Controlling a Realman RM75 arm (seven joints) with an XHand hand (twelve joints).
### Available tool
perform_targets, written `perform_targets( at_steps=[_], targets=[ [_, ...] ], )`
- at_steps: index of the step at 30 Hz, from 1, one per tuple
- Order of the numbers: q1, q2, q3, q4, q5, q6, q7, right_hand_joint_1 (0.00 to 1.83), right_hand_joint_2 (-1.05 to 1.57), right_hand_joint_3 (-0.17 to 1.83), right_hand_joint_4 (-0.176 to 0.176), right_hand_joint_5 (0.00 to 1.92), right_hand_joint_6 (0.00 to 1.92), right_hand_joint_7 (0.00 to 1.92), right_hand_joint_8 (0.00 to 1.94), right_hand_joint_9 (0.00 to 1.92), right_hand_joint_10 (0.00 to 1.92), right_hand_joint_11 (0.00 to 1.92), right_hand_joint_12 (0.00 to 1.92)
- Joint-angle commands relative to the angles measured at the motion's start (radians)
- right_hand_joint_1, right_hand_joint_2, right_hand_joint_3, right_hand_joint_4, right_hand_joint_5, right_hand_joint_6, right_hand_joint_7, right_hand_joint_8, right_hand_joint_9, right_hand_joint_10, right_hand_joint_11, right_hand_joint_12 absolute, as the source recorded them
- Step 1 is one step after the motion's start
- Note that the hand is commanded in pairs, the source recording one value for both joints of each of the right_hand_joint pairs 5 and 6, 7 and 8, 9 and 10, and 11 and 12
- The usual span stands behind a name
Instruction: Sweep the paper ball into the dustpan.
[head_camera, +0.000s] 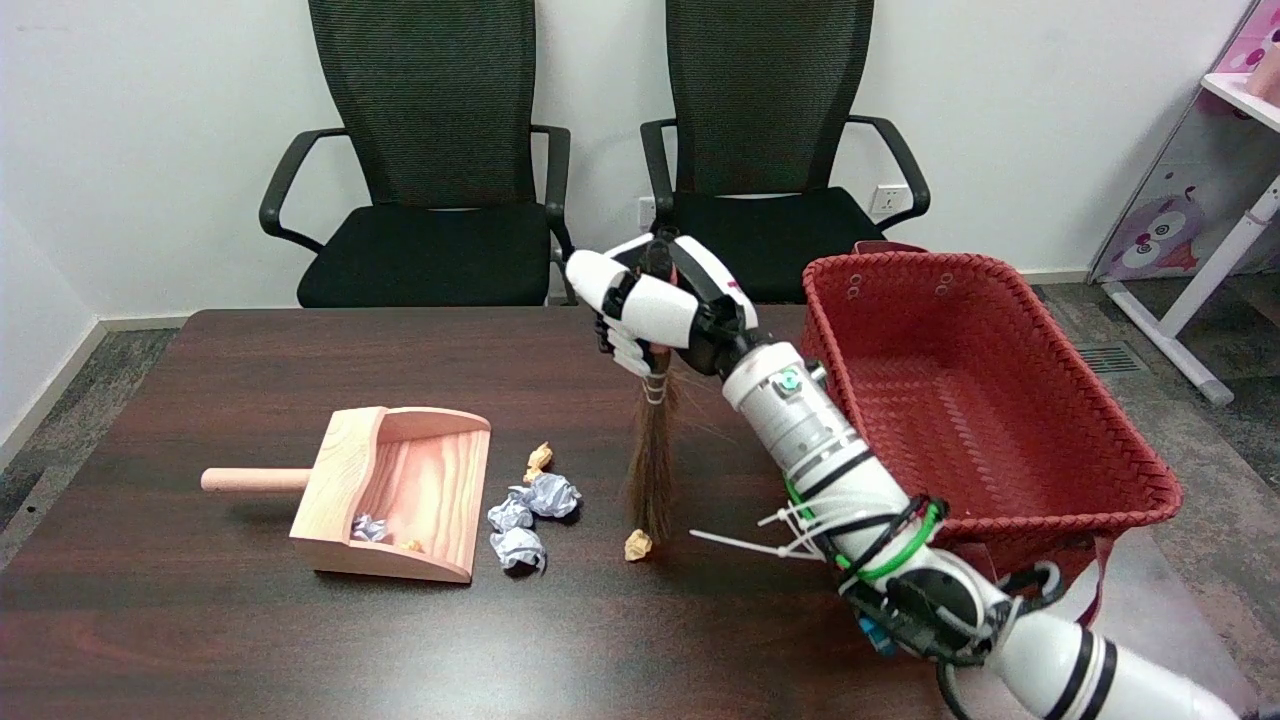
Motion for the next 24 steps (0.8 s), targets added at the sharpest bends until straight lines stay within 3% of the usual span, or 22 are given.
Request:
perform_targets(
  at_steps=[1, 9, 18, 19, 20, 24],
  targets=[
    [-0.300, -0.214, 0.261, -0.078, -0.258, 0.015, -0.079, 0.94, 1.57, 1.83, 0.172, 1.92, 1.92, 1.92, 1.92, 1.92, 1.92, 1.92, 1.92],
    [-0.325, -0.224, 0.267, -0.129, -0.278, 0.128, -0.079, 0.96, 1.57, 1.83, 0.176, 1.92, 1.92, 1.92, 1.92, 1.92, 1.92, 1.92, 1.92],
    [-0.335, -0.227, 0.345, -0.219, -0.490, 0.376, -0.079, 0.95, 1.57, 1.83, 0.176, 1.92, 1.92, 1.92, 1.92, 1.92, 1.92, 1.92, 1.92],
    [-0.334, -0.233, 0.343, -0.216, -0.530, 0.379, -0.079, 0.95, 1.57, 1.83, 0.173, 1.92, 1.92, 1.92, 1.92, 1.92, 1.92, 1.92, 1.92],
    [-0.334, -0.237, 0.342, -0.215, -0.552, 0.379, -0.079, 0.98, 1.57, 1.83, 0.122, 1.92, 1.92, 1.92, 1.92, 1.92, 1.92, 1.92, 1.92],
    [-0.337, -0.283, 0.345, -0.223, -0.697, 0.388, -0.077, 0.99, 1.57, 1.83, 0.114, 1.92, 1.92, 1.92, 1.92, 1.92, 1.92, 1.92, 1.92]
  ],
)
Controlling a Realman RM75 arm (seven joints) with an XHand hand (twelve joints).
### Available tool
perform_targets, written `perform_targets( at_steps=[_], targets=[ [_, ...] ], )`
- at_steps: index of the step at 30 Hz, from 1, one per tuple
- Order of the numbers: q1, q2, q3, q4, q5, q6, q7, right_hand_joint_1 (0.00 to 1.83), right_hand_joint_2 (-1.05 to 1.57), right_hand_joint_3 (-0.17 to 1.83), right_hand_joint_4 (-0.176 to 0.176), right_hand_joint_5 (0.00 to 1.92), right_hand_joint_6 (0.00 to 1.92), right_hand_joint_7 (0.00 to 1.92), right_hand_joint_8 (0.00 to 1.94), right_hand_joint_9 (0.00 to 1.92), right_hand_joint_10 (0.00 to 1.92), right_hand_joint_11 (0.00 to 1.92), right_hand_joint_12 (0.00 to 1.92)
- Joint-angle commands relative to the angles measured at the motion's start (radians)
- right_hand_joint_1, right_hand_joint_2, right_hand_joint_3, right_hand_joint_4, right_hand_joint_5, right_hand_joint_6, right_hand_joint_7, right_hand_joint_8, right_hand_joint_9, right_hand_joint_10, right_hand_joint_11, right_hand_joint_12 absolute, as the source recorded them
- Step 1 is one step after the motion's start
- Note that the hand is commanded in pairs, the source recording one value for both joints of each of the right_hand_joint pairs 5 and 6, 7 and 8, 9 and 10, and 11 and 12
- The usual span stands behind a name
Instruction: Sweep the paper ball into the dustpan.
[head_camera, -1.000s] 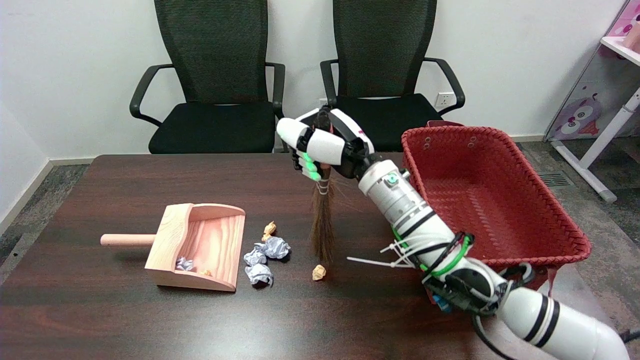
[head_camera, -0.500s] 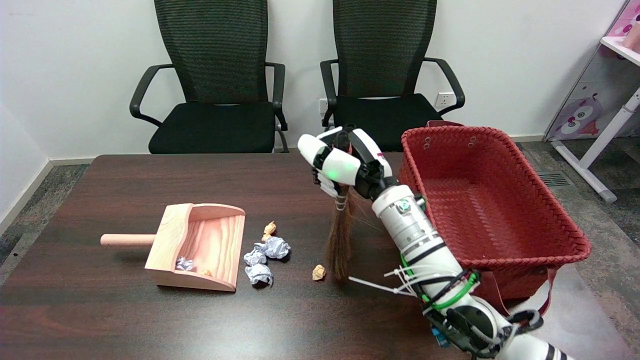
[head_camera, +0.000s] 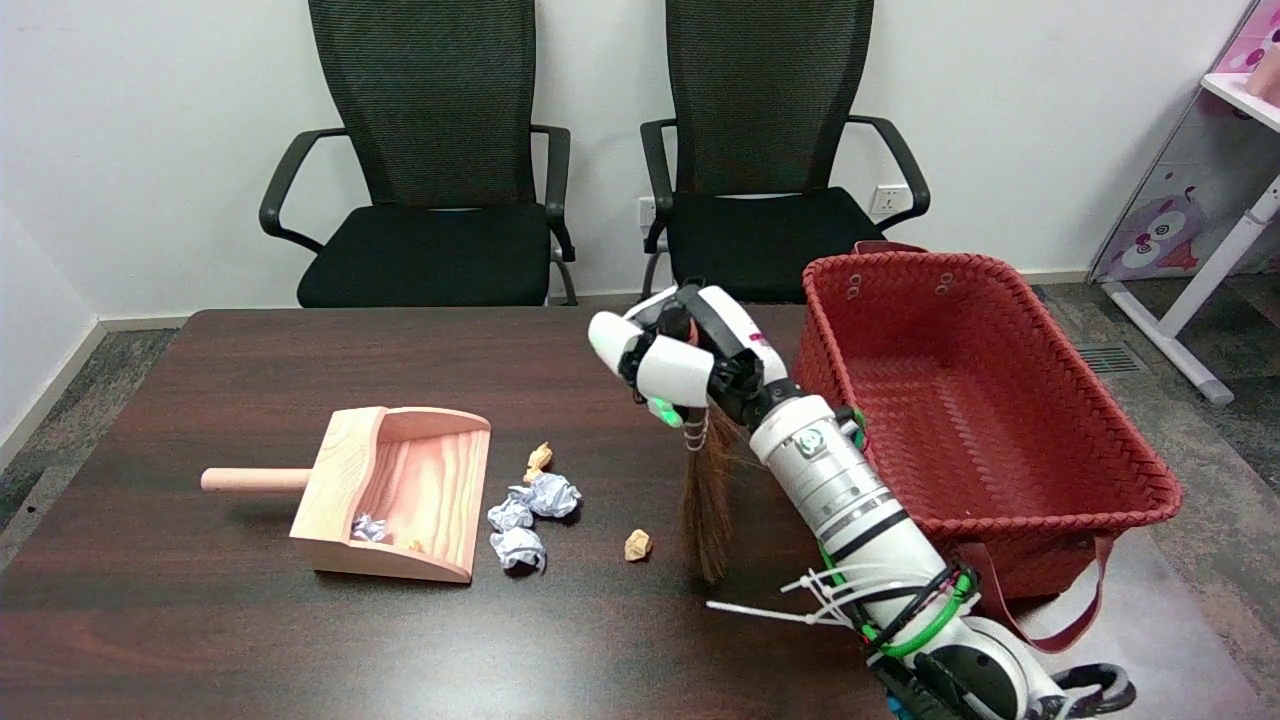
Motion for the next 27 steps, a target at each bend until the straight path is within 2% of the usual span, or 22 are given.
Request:
perform_targets(
  at_steps=[1, 2, 3, 4, 5, 6, 7, 9, 10, 11, 12, 13, 14, 15, 27],
  targets=[
    [-0.065, -0.099, 0.096, -0.100, -0.424, 0.221, -0.010, 0.99, 1.57, 1.83, 0.112, 1.92, 1.92, 1.92, 1.92, 1.92, 1.92, 1.92, 1.92],
    [-0.065, -0.099, 0.096, -0.104, -0.430, 0.221, -0.010, 0.97, 1.57, 1.83, 0.145, 1.92, 1.92, 1.92, 1.92, 1.92, 1.92, 1.92, 1.92],
    [-0.065, -0.099, 0.096, -0.108, -0.436, 0.222, -0.010, 0.97, 1.57, 1.83, 0.140, 1.92, 1.92, 1.92, 1.92, 1.92, 1.92, 1.92, 1.92],
    [-0.062, -0.096, 0.096, -0.114, -0.447, 0.229, -0.010, 0.99, 1.57, 1.83, 0.105, 1.92, 1.92, 1.92, 1.92, 1.92, 1.92, 1.92, 1.92],
    [-0.060, -0.095, 0.097, -0.117, -0.452, 0.235, -0.010, 0.99, 1.57, 1.83, 0.105, 1.92, 1.92, 1.92, 1.92, 1.92, 1.92, 1.92, 1.92],
    [-0.057, -0.093, 0.101, -0.124, -0.467, 0.250, -0.010, 0.98, 1.57, 1.83, 0.133, 1.92, 1.92, 1.92, 1.92, 1.92, 1.92, 1.92, 1.92],
    [-0.054, -0.092, 0.103, -0.128, -0.476, 0.262, -0.010, 0.96, 1.57, 1.83, 0.176, 1.92, 1.92, 1.92, 1.92, 1.92, 1.92, 1.92, 1.92],
    [-0.048, -0.090, 0.110, -0.140, -0.483, 0.290, -0.010, 0.96, 1.57, 1.83, 0.175, 1.92, 1.92, 1.92, 1.92, 1.92, 1.92, 1.92, 1.92],
    [-0.048, -0.090, 0.112, -0.142, -0.483, 0.294, -0.010, 0.99, 1.57, 1.83, 0.102, 1.92, 1.92, 1.92, 1.92, 1.92, 1.92, 1.92, 1.92],
    [-0.045, -0.090, 0.113, -0.141, -0.483, 0.296, -0.010, 0.99, 1.57, 1.83, 0.095, 1.92, 1.92, 1.92, 1.92, 1.92, 1.92, 1.92, 1.92],
    [-0.042, -0.090, 0.113, -0.138, -0.483, 0.296, -0.010, 0.96, 1.57, 1.83, 0.163, 1.92, 1.92, 1.92, 1.92, 1.92, 1.92, 1.92, 1.92],
    [-0.040, -0.090, 0.111, -0.135, -0.482, 0.296, -0.010, 0.96, 1.57, 1.83, 0.168, 1.92, 1.92, 1.92, 1.92, 1.92, 1.92, 1.92, 1.92],
    [-0.037, -0.090, 0.108, -0.131, -0.483, 0.296, -0.010, 0.99, 1.57, 1.83, 0.100, 1.92, 1.92, 1.92, 1.92, 1.92, 1.92, 1.92, 1.92],
    [-0.034, -0.091, 0.104, -0.125, -0.479, 0.295, -0.010, 0.99, 1.57, 1.83, 0.090, 1.92, 1.92, 1.92, 1.92, 1.92, 1.92, 1.92, 1.92],
    [0.052, -0.107, 0.055, 0.004, -0.365, 0.259, -0.004, 0.97, 1.57, 1.83, 0.108, 1.92, 1.92, 1.92, 1.92, 1.92, 1.92, 1.92, 1.92]
  ],
)
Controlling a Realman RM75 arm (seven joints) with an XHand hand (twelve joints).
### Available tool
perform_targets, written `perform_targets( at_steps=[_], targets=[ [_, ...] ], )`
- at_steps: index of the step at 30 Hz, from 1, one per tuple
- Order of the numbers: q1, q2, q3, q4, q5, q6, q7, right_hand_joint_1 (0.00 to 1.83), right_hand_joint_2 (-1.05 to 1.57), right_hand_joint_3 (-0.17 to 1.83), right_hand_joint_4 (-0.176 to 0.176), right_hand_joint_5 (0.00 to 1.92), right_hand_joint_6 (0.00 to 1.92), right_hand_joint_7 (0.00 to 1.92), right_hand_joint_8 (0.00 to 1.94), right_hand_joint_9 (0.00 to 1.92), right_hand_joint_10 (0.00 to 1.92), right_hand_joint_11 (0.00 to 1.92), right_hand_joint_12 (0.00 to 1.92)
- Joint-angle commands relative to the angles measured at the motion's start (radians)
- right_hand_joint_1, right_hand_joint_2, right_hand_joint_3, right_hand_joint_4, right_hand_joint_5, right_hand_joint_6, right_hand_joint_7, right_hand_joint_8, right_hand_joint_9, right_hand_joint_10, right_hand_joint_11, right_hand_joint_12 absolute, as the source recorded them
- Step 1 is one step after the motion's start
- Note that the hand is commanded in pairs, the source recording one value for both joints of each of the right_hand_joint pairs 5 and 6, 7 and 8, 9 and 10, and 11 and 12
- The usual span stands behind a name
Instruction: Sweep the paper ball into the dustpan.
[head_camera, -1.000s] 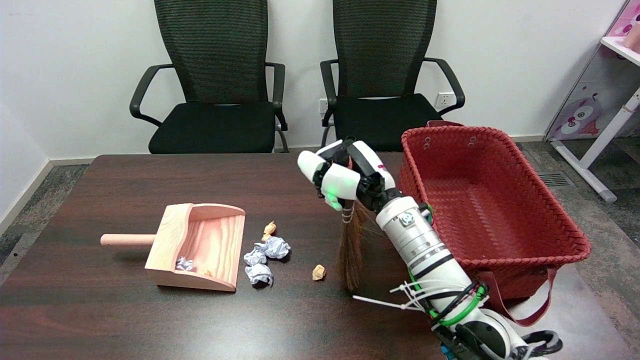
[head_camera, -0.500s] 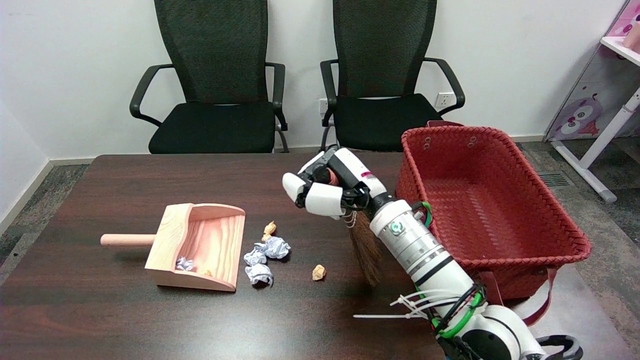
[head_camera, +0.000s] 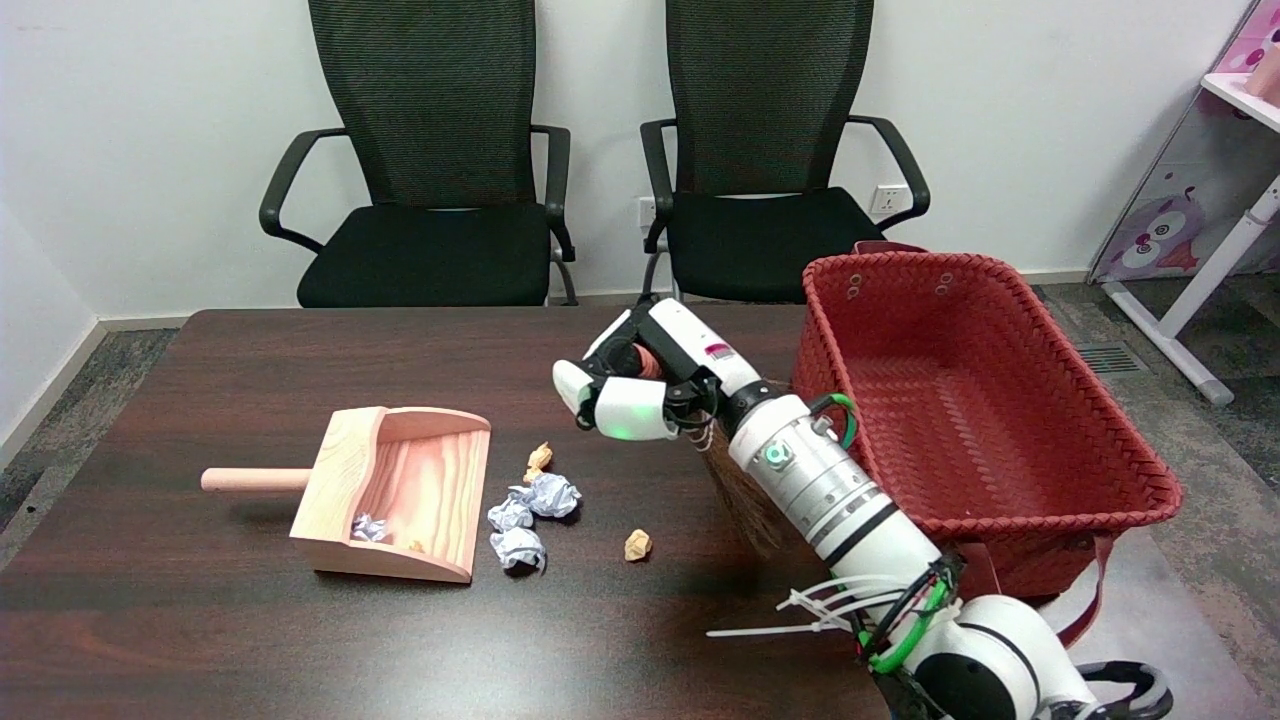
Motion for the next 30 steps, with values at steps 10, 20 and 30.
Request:
perform_targets(
  at_steps=[10, 20, 30],
  targets=[
    [0.199, -0.058, -0.135, 0.267, 0.051, -0.077, 0.006, 0.93, 1.57, 1.83, 0.130, 1.92, 1.92, 1.92, 1.92, 1.92, 1.92, 1.92, 1.92],
    [0.382, -0.065, -0.315, 0.488, 0.266, -0.232, 0.006, 0.86, 1.57, 1.83, 0.090, 1.92, 1.92, 1.92, 1.92, 1.92, 1.92, 1.92, 1.92],
    [0.488, -0.060, -0.471, 0.589, 0.487, -0.324, 0.078, 0.82, 1.51, 1.83, 0.048, 1.92, 1.92, 1.92, 1.92, 1.92, 1.92, 1.92, 1.92]
  ],
)
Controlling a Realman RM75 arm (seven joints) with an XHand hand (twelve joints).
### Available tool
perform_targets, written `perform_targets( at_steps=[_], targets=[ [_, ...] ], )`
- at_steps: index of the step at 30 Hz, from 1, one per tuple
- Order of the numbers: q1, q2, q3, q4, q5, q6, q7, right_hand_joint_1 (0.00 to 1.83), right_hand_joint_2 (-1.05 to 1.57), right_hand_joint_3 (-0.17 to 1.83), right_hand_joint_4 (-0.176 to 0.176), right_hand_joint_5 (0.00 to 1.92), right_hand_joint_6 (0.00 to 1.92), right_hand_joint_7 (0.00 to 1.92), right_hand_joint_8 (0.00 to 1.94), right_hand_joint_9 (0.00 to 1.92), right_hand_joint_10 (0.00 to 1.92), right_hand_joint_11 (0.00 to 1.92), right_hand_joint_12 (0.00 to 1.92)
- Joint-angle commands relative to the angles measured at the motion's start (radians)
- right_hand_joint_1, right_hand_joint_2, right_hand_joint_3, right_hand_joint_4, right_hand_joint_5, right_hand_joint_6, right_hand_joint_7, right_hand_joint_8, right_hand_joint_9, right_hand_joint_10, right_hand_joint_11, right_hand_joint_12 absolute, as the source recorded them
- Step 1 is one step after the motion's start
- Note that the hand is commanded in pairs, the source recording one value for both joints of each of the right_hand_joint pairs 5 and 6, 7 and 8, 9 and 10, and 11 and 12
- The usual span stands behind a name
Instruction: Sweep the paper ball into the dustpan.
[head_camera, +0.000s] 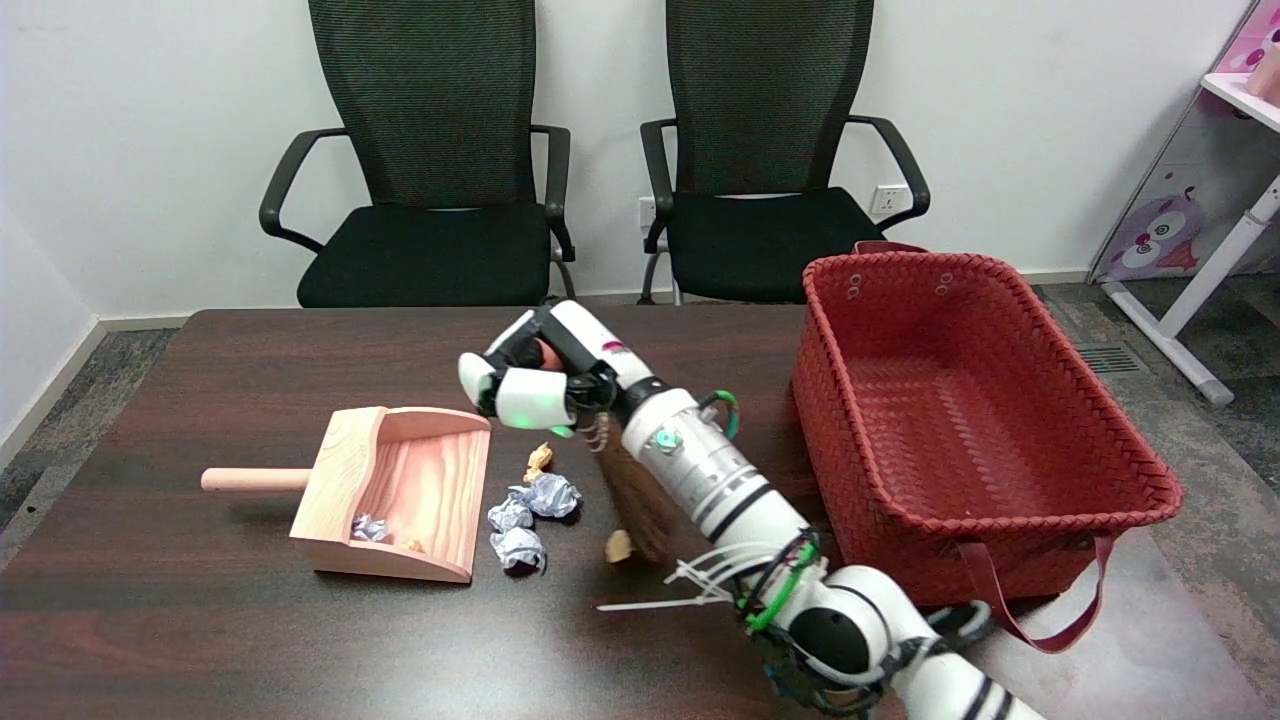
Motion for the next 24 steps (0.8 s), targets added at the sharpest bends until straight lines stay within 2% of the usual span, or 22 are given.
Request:
perform_targets(
  at_steps=[1, 8, 13, 16, 24],
  targets=[
    [0.218, -0.008, -0.273, 0.255, 0.344, -0.196, 0.099, 0.82, 1.49, 1.83, 0.045, 1.92, 1.92, 1.92, 1.92, 1.92, 1.92, 1.92, 1.92],
    [0.250, -0.008, -0.327, 0.307, 0.392, -0.286, 0.386, 0.83, 1.26, 1.83, 0.018, 1.92, 1.92, 1.92, 1.92, 1.92, 1.92, 1.92, 1.92],
    [0.260, 0.001, -0.330, 0.311, 0.381, -0.348, 0.698, 0.83, 1.01, 1.83, 0.004, 1.92, 1.92, 1.92, 1.92, 1.92, 1.92, 1.92, 1.92],
    [0.263, 0.013, -0.336, 0.311, 0.381, -0.419, 0.785, 0.83, 1.01, 1.83, 0.003, 1.92, 1.92, 1.92, 1.92, 1.92, 1.92, 1.92, 1.92],
    [0.301, 0.045, -0.334, 0.311, 0.391, -0.478, 0.929, 0.82, 1.10, 1.83, 0.000, 1.92, 1.92, 1.92, 1.92, 1.92, 1.92, 1.92, 1.92]
  ],
)
